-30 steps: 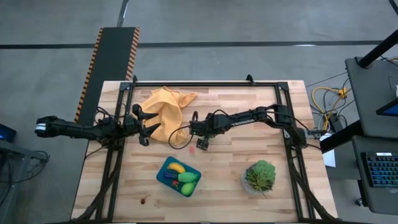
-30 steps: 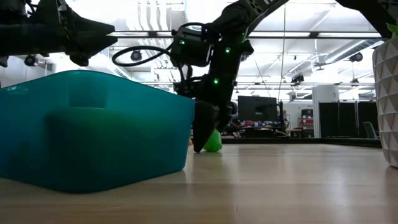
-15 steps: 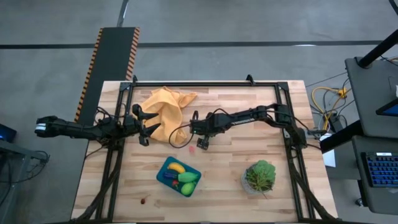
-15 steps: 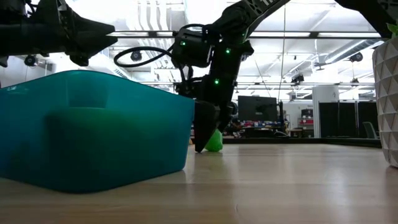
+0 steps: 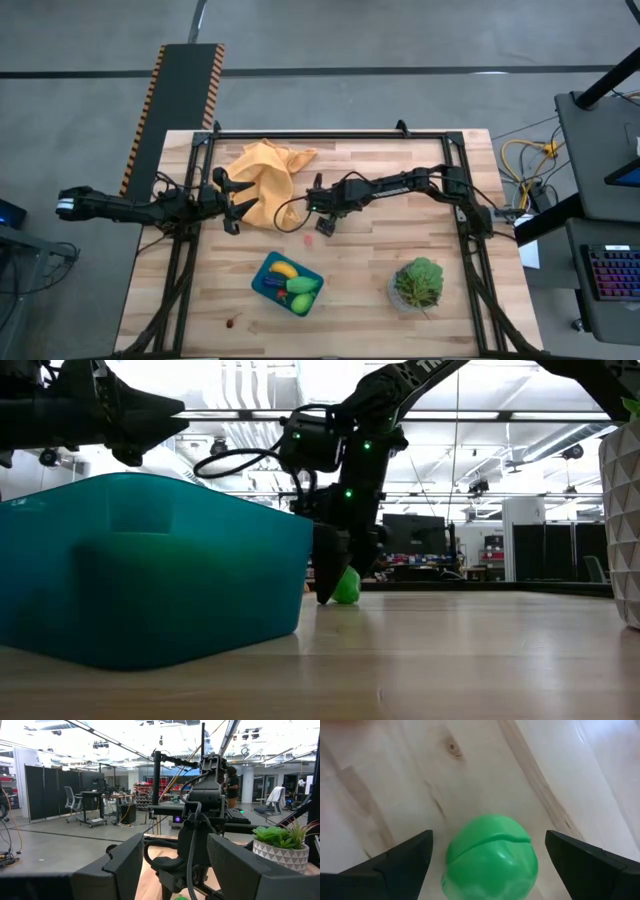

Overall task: Pick and placing Produce into tupperware
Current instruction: Put the pear into the blue bin, then put the apricot into the blue bin

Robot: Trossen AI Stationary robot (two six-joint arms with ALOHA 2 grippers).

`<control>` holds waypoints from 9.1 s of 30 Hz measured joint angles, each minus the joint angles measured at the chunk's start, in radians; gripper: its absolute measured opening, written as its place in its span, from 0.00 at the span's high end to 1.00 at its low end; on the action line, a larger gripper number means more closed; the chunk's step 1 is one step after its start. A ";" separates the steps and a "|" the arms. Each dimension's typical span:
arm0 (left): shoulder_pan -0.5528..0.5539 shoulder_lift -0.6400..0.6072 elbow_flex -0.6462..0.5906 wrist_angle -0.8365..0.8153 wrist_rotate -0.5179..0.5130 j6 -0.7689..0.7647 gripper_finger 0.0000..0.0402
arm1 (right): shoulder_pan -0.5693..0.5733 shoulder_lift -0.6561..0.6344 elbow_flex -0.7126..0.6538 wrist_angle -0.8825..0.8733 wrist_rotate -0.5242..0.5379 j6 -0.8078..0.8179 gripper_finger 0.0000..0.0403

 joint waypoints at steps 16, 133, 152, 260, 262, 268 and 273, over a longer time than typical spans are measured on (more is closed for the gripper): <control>0.000 0.000 0.000 0.000 0.000 -0.001 0.49 | 0.000 -0.001 -0.006 -0.029 0.007 0.204 0.07; 0.000 0.006 0.000 0.001 0.000 -0.001 0.49 | 0.370 0.142 0.270 0.575 -0.117 -0.067 0.46; 0.000 0.007 0.000 0.001 0.000 0.000 0.49 | 0.373 0.158 0.270 0.641 -0.163 -0.058 0.46; 0.000 0.113 0.030 0.207 0.015 0.175 0.49 | 0.152 -0.245 -0.604 1.243 -0.269 -0.342 0.10; 0.000 0.119 0.029 0.208 0.015 0.169 0.49 | 0.150 -0.208 -0.573 1.207 -0.268 -0.340 0.10; 0.000 0.119 0.030 0.212 0.015 0.164 0.49 | 0.142 -0.106 -0.520 1.155 -0.267 -0.340 0.13; 0.000 0.115 0.029 0.214 0.015 0.150 0.49 | 0.138 -0.077 -0.489 1.139 -0.267 -0.339 0.16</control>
